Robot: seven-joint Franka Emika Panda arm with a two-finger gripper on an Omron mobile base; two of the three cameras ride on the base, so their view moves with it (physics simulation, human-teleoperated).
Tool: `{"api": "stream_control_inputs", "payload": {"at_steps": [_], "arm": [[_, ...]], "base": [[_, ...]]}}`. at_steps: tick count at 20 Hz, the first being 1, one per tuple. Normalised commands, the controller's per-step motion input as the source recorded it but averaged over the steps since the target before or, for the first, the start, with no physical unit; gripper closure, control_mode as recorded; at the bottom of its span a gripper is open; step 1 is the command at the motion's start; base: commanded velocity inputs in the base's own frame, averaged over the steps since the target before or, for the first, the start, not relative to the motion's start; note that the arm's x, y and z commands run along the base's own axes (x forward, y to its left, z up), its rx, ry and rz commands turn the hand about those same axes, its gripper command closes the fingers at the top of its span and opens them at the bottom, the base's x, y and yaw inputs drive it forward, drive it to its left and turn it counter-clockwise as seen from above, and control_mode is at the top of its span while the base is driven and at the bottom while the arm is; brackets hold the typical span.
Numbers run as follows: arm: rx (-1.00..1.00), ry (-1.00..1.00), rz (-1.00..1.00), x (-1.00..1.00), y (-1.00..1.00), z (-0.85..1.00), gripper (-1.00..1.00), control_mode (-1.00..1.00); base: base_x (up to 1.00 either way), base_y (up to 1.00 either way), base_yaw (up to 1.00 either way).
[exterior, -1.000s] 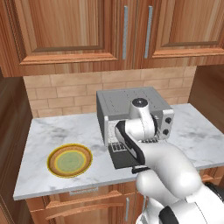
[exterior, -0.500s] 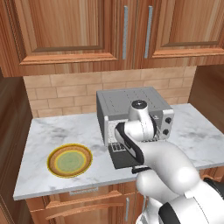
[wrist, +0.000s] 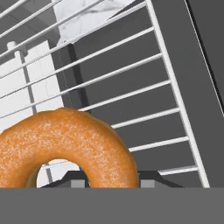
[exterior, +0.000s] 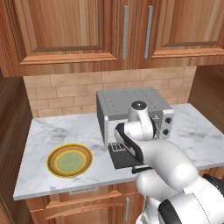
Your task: Pick up the bagel from the plate, place it on the toaster oven rack, close the door, and set the timer.
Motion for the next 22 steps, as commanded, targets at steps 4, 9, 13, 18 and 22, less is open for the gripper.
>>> {"api": "stream_control_inputs", "payload": {"at_steps": [4, 9, 13, 18, 22], "arm": [[0.0, 0.0, 0.0, 0.19, -0.04, -0.05, 1.0, -1.0], [0.0, 0.0, 0.0, 0.07, -0.01, -0.16, 1.0, -1.0], [0.0, 0.0, 0.0, 0.0, 0.0, -0.08, -1.0, -1.0], [0.0, -0.02, 0.0, -0.14, -0.01, 0.03, -1.0, -1.0], [0.0, -0.05, 0.0, -0.18, 0.0, 0.18, -1.0, -1.0]], "base": [[0.0, 0.0, 0.0], [0.0, 0.0, 0.0], [0.0, 0.0, 0.0], [0.0, 0.0, 0.0], [0.0, 0.0, 0.0]]}}
